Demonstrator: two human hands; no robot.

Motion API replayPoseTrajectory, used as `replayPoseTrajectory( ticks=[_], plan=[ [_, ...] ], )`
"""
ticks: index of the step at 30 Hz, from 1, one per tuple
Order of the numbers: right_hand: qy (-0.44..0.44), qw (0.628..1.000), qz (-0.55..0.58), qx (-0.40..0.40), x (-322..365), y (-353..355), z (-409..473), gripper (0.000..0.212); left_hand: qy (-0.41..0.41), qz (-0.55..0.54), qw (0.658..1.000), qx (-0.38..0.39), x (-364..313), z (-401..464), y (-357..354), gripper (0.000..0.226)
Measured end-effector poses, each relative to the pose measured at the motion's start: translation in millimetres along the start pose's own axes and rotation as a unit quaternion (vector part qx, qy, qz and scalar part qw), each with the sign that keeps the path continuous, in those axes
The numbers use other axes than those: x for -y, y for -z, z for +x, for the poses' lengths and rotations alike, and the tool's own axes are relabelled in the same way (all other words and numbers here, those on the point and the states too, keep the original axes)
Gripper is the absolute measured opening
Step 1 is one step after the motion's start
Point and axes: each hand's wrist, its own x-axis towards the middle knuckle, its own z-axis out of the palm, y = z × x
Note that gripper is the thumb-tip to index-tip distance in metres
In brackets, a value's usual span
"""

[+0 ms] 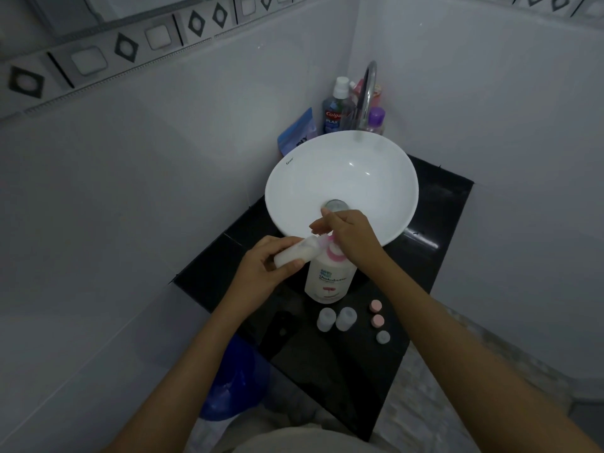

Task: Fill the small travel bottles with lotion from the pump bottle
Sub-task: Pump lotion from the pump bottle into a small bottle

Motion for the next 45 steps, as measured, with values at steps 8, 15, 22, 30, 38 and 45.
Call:
replayPoseTrajectory(
  ticks=[8,15,22,30,38,45],
  plan=[
    [0.003,1.0,-0.008,-0.007,2,1,-1,0.039,-0.006,0.0,1.0,-0.002,1,-1,0,0.037],
    [0.005,1.0,-0.009,-0.016,3,1,-2,0.038,-0.019,0.027,0.999,-0.001,2,1,1,0.035],
    [0.005,1.0,-0.009,-0.024,1,-1,-1,0.038,-0.02,0.06,0.998,-0.002,10,0,-3,0.048],
    [-0.004,0.999,0.023,-0.031,0,-4,1,0.036,0.055,0.121,0.991,0.019,50,-11,-13,0.036],
    [-0.016,0.999,0.04,-0.034,-1,-5,1,0.036,0.112,0.16,0.979,0.064,102,-24,-32,0.033],
    [-0.02,0.998,0.047,-0.032,-2,-6,1,0.037,0.107,0.192,0.971,0.095,120,-28,-39,0.032]
  ],
)
